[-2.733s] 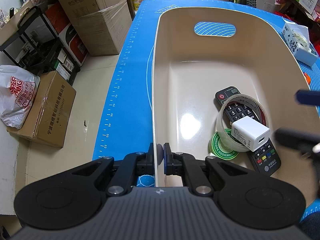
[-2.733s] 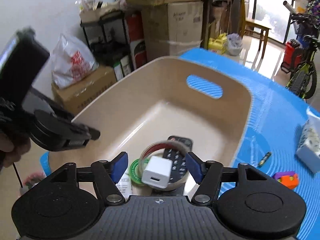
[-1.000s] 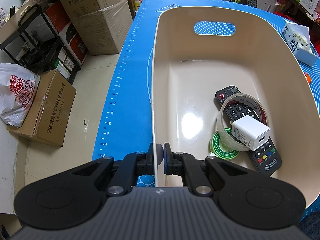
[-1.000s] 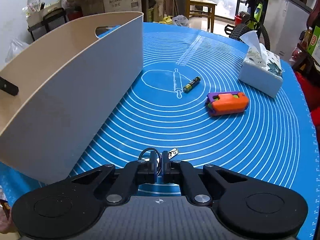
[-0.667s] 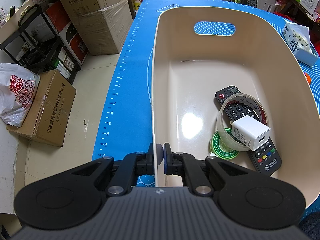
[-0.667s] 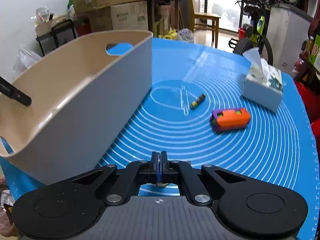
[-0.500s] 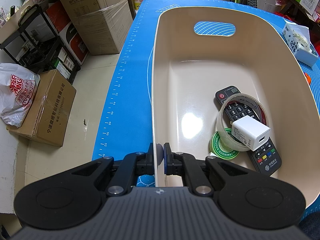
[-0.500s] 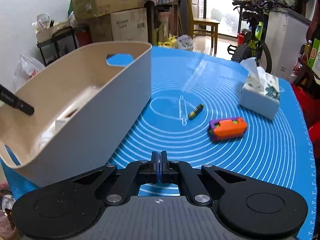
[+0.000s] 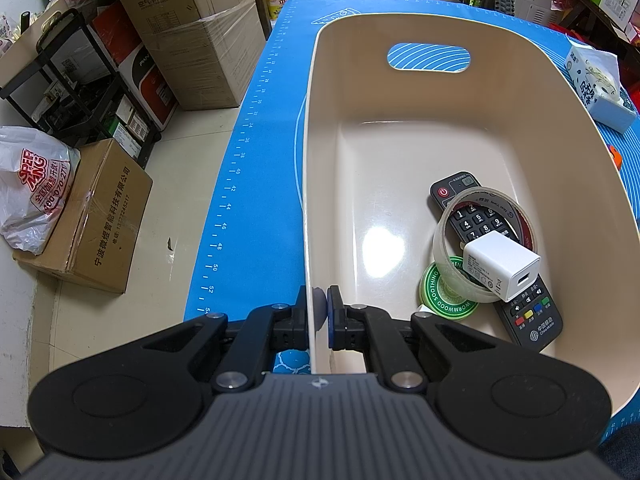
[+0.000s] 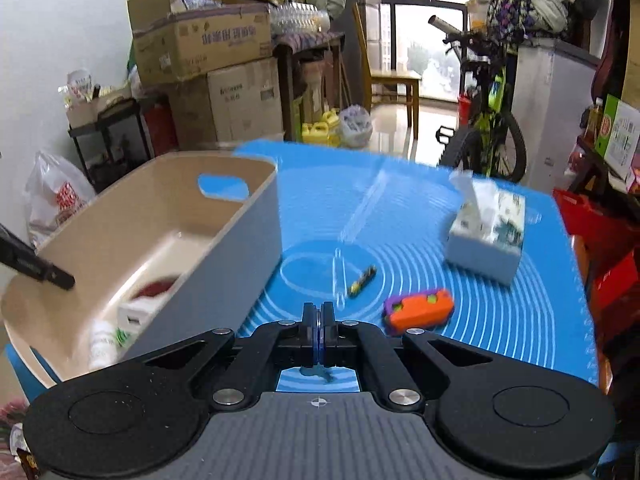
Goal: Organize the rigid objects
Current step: 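Lower the key into the basket beside the tape roll and release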
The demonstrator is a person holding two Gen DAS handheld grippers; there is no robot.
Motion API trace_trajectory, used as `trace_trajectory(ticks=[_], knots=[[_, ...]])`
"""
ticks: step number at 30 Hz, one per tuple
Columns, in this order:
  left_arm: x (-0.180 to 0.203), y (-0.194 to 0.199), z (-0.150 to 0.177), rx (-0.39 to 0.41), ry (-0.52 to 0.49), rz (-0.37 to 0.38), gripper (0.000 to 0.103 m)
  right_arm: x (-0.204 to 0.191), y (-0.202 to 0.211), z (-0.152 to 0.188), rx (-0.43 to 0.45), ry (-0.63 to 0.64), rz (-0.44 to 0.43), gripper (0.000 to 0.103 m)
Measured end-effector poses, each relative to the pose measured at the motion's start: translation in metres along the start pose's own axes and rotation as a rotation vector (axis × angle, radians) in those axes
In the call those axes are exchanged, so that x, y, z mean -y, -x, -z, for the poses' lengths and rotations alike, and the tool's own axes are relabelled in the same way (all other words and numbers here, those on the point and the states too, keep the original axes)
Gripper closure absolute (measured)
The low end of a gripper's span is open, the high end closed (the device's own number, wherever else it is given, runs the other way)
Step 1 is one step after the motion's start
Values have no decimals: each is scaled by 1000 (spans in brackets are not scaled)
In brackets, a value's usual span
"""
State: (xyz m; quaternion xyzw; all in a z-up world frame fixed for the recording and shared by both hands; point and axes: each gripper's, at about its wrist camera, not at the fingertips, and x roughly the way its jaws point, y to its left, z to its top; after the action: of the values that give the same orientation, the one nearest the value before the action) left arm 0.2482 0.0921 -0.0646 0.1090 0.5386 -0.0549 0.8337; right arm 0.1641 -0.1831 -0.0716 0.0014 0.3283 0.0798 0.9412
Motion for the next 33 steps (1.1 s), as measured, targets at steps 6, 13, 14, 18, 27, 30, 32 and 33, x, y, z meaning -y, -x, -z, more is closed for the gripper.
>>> trace_trajectory(ticks=[6, 13, 14, 18, 27, 30, 32, 33], knots=[[0, 0, 0, 1, 1, 0, 94, -8, 21, -33, 91, 10, -34, 92], [0, -1, 1, 0, 1, -1, 94, -39, 20, -71, 161, 35, -118, 92], [0, 0, 1, 0, 1, -1, 94, -45, 18, -75, 164, 41, -132, 92], [0, -1, 1, -1, 1, -1, 94, -67, 2, -86, 150, 65, -179, 92], [0, -1, 1, 0, 0, -1, 94, -106, -54, -69, -56, 105, -224, 92], [0, -1, 1, 0, 0, 0, 94, -116, -66, -57, -126, 143, -201, 92], [0, -1, 1, -1, -1, 0, 94, -119, -70, -53, -152, 153, -191, 92], [1, -1, 1, -1, -1, 0, 94, -119, -72, -51, -166, 153, -194, 91]])
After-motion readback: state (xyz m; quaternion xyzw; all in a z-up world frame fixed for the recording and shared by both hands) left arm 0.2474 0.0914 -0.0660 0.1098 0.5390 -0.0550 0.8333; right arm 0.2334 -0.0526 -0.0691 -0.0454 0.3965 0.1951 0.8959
